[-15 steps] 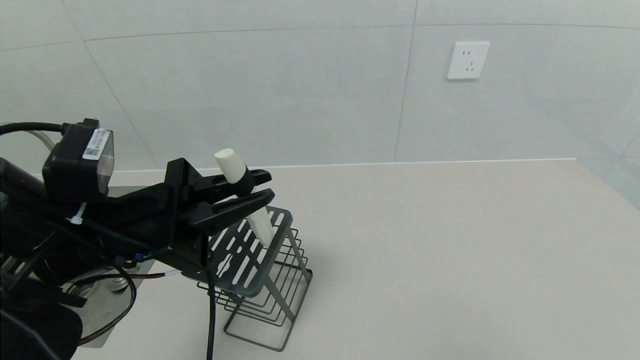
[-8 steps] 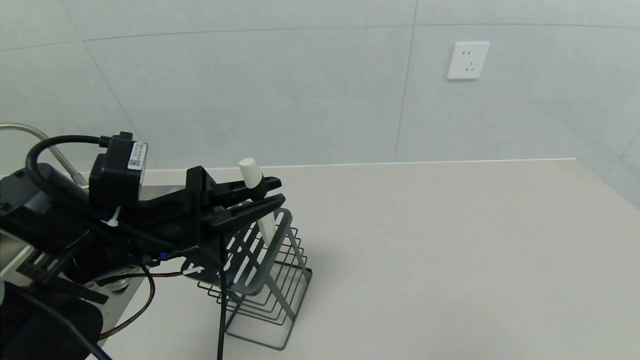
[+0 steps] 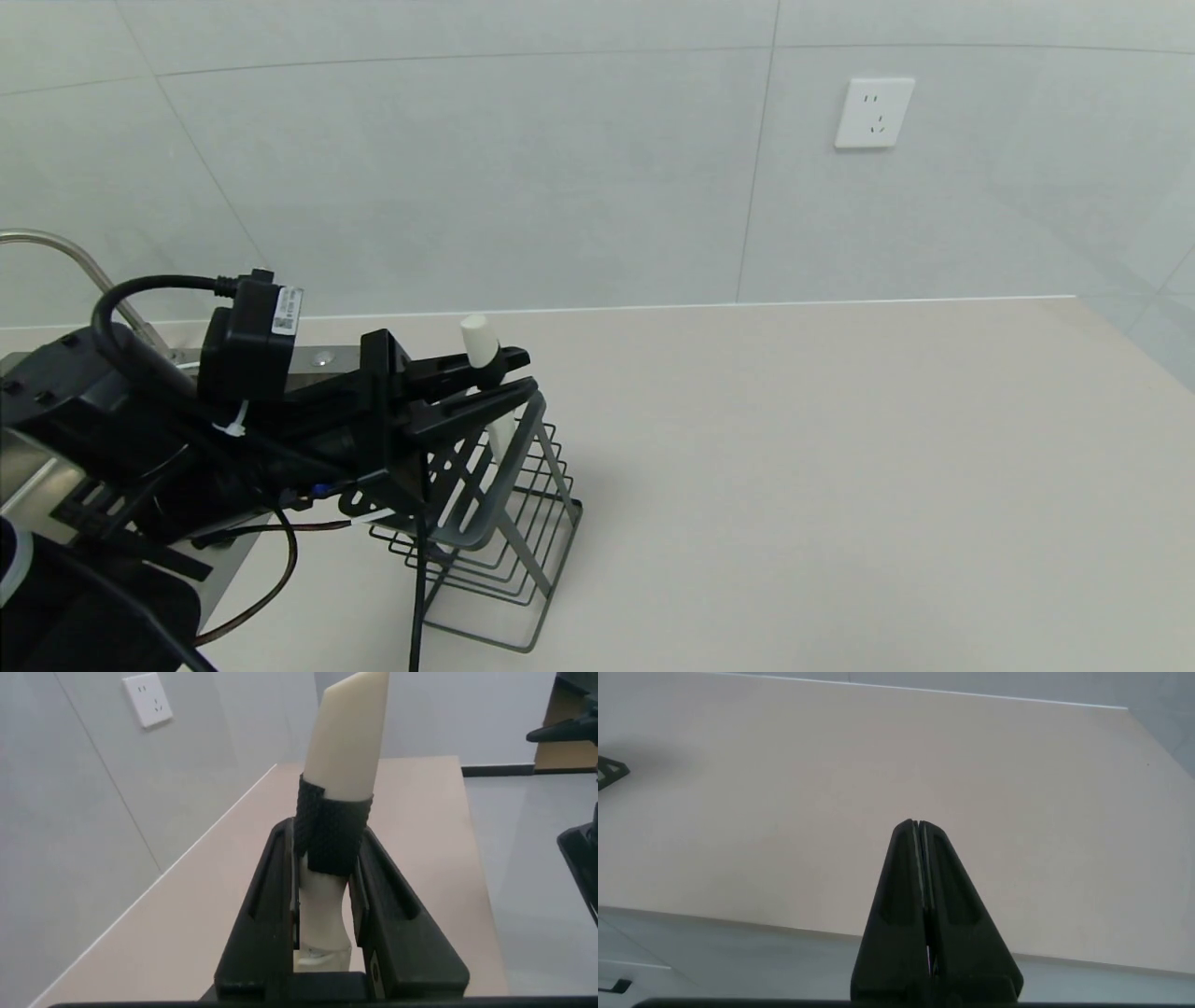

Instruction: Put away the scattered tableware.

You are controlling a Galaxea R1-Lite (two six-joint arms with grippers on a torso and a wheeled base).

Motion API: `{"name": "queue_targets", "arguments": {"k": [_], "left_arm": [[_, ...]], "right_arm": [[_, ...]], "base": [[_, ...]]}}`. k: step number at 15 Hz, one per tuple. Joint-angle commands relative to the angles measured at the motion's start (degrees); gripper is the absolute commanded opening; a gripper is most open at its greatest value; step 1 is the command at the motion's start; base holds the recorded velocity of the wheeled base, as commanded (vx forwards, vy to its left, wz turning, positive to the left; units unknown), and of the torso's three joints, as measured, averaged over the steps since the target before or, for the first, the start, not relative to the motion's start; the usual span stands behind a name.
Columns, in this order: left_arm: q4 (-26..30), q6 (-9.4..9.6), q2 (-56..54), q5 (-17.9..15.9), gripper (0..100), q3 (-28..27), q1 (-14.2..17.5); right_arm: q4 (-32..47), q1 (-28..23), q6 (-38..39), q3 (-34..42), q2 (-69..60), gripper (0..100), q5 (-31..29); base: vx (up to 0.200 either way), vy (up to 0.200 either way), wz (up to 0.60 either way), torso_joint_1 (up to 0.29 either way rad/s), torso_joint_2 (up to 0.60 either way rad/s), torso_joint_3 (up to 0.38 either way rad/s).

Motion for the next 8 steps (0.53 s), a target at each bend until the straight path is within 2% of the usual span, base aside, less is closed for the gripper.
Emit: {"name": "queue_targets", "arguments": {"k": [1,8], "left_arm": [[-0.1,0.01,0.5,0.3,0,0.4,0.0],[-0.1,0.8,2.0,1.1,0,2.7,0.0]], "right_arm": [[0.0,0.0,0.0,0.0,0.1,0,0.0],[0.0,0.0,0.0,0.0,0.1,0,0.0]], "base": [[0.0,0.0,0.0,0.0,0.0,0.0],[0.0,0.0,0.0,0.0,0.0,0.0]]}}
